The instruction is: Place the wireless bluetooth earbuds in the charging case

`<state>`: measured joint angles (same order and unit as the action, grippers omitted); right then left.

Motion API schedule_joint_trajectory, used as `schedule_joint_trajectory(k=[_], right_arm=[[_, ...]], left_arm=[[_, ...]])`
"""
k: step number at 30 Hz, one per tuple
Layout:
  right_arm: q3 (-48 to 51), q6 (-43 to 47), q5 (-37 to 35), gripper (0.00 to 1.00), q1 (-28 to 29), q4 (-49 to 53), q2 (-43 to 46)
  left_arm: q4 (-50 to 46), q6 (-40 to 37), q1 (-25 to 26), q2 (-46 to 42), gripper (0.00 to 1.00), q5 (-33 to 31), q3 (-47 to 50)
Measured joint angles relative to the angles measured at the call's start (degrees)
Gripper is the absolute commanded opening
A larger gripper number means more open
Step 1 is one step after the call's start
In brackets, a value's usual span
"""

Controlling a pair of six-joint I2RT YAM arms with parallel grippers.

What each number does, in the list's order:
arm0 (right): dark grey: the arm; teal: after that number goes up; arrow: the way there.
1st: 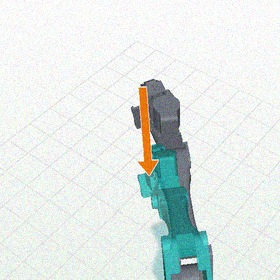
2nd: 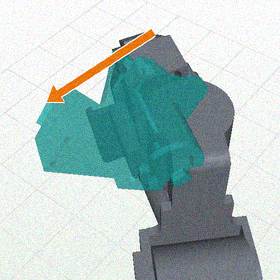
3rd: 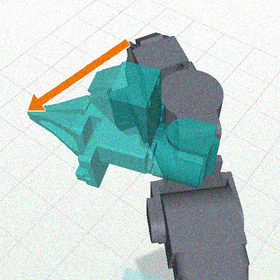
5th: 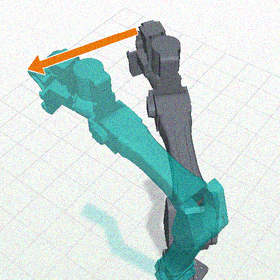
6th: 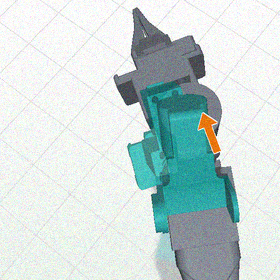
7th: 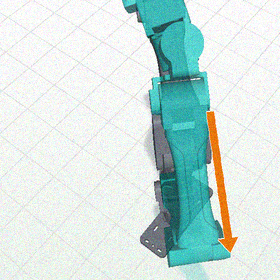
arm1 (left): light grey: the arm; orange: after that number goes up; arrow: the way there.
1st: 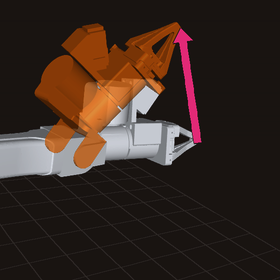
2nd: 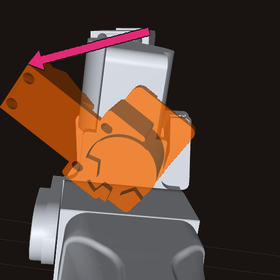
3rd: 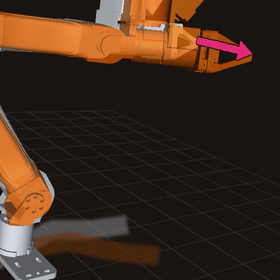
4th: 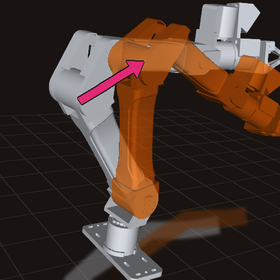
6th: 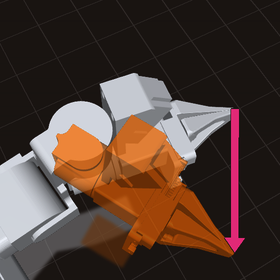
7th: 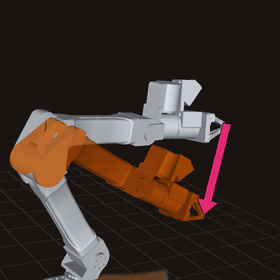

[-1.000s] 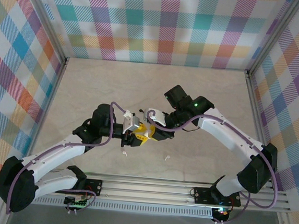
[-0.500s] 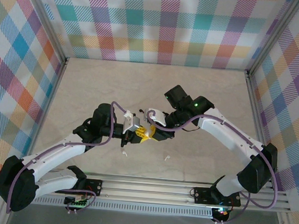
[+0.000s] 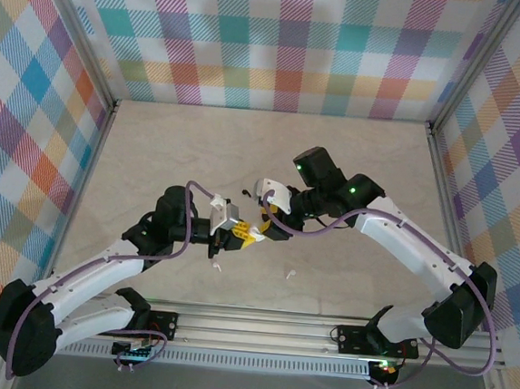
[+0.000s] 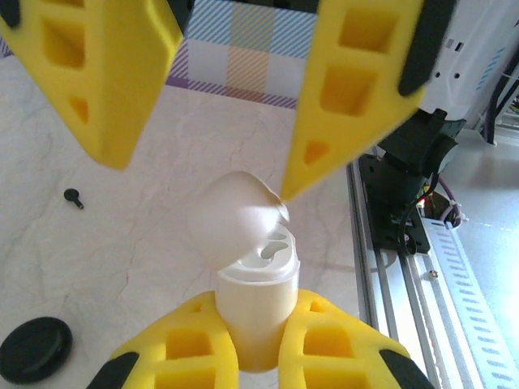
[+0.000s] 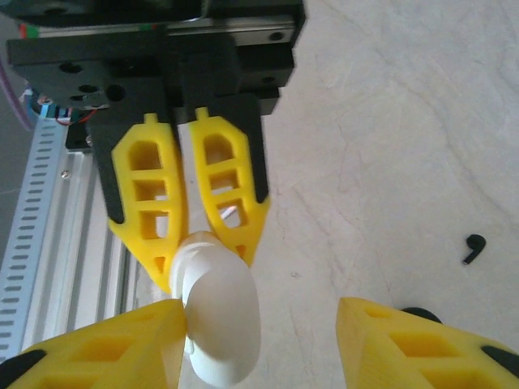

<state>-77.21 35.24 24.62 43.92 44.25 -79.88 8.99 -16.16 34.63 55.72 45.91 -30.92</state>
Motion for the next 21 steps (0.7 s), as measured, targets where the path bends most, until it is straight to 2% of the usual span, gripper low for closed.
schedule_joint_trajectory(k=[7,12,16,21], right_arm=[[0.00,-3.26,-4.81,0.51,-0.79,-3.85,-0.11],[0.31,-7.34,-5.84,0.51,-0.83,-6.12,-0.11],[2.91,-13.64,-7.21,0.51,-0.83,-9.07,0.61],[5.44,-26.43,-11.02,0.51,-1.40,-9.66,3.63]], left_arm=[[1.75,2.19,0.11,-4.68,0.00,-0.74,2.78],[3.69,5.27,0.13,-5.86,0.00,-3.74,4.15],[3.87,7.63,0.13,-5.90,0.00,-7.76,5.14],[4.48,9.38,0.13,-6.01,0.00,-12.57,6.99]])
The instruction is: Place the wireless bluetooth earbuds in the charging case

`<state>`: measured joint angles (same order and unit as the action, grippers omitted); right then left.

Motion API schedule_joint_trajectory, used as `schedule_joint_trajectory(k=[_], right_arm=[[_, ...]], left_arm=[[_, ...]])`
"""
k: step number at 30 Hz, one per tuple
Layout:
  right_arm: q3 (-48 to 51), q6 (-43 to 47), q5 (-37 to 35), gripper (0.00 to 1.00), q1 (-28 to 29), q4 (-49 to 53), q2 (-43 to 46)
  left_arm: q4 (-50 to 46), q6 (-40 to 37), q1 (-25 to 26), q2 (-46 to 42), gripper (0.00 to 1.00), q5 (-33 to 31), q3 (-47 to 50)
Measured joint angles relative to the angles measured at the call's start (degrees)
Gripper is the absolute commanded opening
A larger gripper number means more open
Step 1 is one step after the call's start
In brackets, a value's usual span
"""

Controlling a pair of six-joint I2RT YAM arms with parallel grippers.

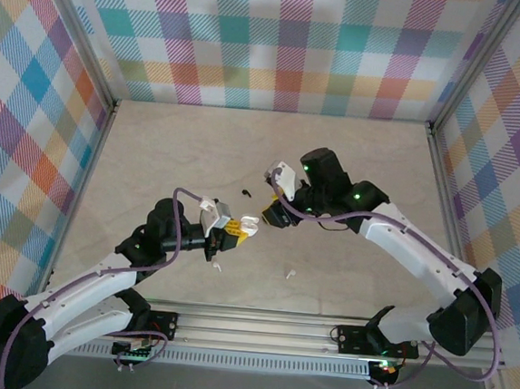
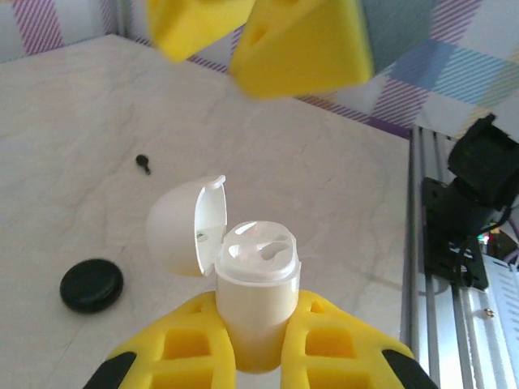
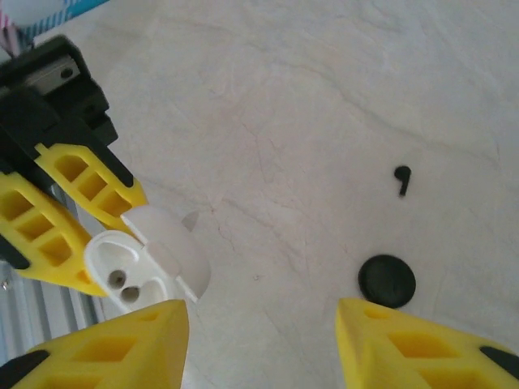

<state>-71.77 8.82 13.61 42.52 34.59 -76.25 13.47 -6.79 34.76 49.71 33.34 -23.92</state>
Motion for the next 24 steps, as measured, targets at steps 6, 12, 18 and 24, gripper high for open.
schedule_joint_trajectory(k=[6,12,18,24], right_arm=[[0.85,-17.94,-7.15,0.46,-2.12,3.61,2.25],[11.47,-34.62,-7.93,0.38,-4.33,5.66,3.96],[26.56,-49.07,-4.72,0.32,-4.31,2.45,5.53],[32.72,-56.68,-4.61,0.29,-2.89,-0.57,5.55]], left_arm=[[0.63,1.25,0.00,-0.09,0.00,-3.96,2.40],[0.68,1.29,0.00,-1.60,0.00,-5.92,3.26],[1.95,1.31,0.00,-3.30,0.00,-6.51,4.72],[1.64,1.29,0.00,-4.92,0.00,-6.91,5.55]])
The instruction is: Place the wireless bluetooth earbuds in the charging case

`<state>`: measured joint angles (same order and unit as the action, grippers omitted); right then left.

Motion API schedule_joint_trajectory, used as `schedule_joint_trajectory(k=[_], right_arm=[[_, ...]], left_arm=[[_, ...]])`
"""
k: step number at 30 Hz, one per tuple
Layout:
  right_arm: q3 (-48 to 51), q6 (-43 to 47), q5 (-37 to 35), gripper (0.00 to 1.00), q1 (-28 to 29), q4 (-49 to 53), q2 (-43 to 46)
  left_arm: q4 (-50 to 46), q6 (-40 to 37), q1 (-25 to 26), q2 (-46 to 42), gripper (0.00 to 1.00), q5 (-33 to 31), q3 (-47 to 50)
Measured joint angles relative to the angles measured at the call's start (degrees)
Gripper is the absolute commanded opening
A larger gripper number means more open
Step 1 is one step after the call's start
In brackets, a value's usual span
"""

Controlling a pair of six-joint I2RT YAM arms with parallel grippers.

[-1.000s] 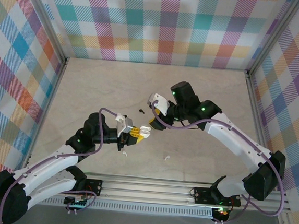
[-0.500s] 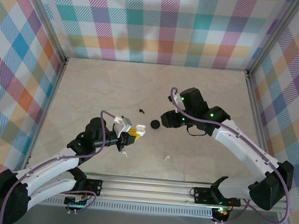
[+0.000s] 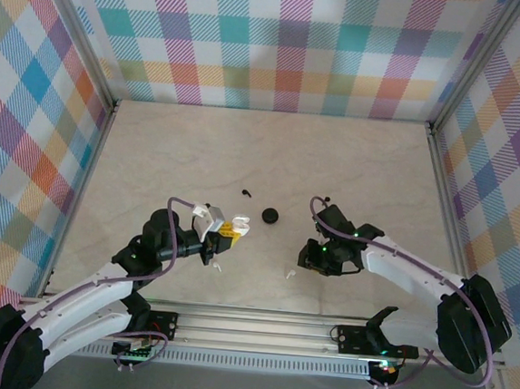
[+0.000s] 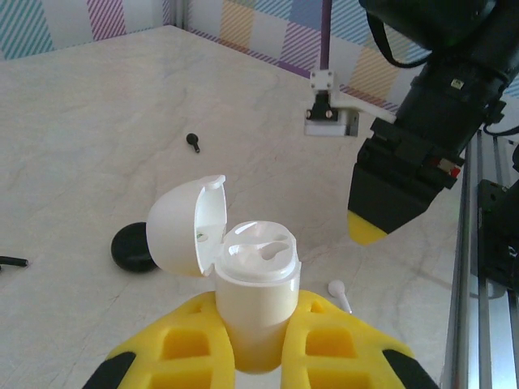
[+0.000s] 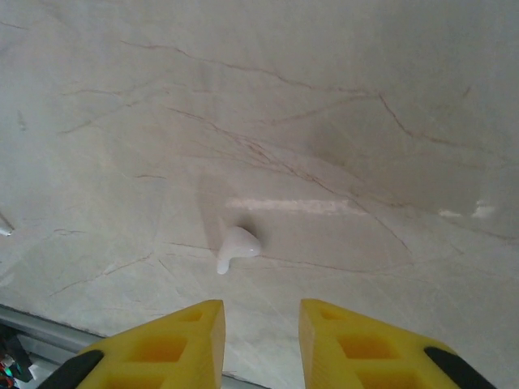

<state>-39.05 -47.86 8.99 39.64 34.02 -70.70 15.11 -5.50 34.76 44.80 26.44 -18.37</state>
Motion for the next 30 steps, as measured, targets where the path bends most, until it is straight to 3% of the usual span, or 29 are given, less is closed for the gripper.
schedule_joint_trajectory(k=[10,15,30], right_arm=[[0.85,-5.29,-0.17,0.30,3.13,-4.72,-5.64],[0.85,-7.23,-0.42,0.35,4.20,-5.16,-7.28],[0.50,-8.70,-0.37,0.32,4.68,-7.98,-10.45]], left_arm=[[-0.09,-0.04,0.00,-0.81,0.00,-0.44,0.24],[-0.11,-0.04,0.00,-0.39,0.00,-0.46,0.24],[-0.15,-0.07,0.00,-0.39,0.00,-0.44,0.24]])
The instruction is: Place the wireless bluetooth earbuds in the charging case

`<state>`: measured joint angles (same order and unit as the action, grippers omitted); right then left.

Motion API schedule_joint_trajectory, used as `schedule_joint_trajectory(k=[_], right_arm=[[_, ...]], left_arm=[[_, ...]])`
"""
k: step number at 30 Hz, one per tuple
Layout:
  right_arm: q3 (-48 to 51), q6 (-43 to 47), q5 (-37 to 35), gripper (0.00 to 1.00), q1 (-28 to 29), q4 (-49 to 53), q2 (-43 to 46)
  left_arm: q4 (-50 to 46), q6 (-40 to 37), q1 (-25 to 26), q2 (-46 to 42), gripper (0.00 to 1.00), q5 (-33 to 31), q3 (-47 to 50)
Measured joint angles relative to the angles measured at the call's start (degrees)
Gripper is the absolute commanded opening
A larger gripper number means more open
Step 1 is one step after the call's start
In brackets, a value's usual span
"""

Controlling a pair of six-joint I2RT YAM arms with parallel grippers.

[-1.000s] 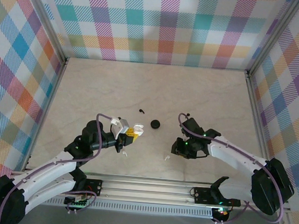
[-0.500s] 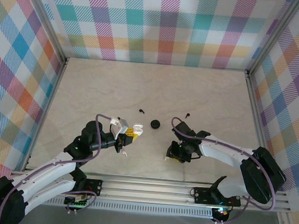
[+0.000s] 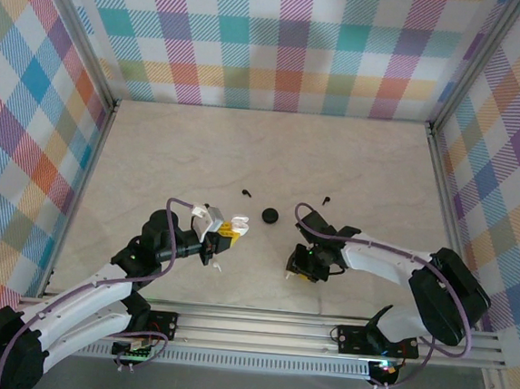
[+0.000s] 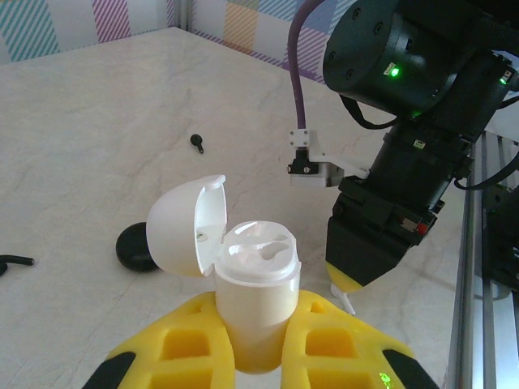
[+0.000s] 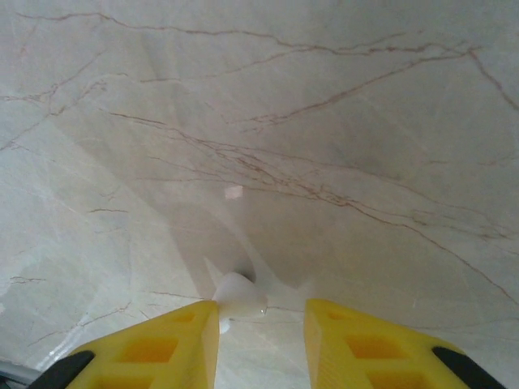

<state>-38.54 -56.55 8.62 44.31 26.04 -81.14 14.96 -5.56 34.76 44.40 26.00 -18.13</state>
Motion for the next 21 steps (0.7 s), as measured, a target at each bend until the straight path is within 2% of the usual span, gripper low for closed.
schedule_joint_trajectory(k=[9,21], right_arm=[[-0.26,0.00,-0.02,0.31,0.35,-0.15,-1.27],[-1.73,0.33,-0.04,0.21,0.39,-0.09,-2.49]], left_arm=[[-0.48,0.00,0.00,-0.02,0.00,0.00,0.00],[-1.36,0.00,0.00,-1.01,0.00,-0.02,0.00]])
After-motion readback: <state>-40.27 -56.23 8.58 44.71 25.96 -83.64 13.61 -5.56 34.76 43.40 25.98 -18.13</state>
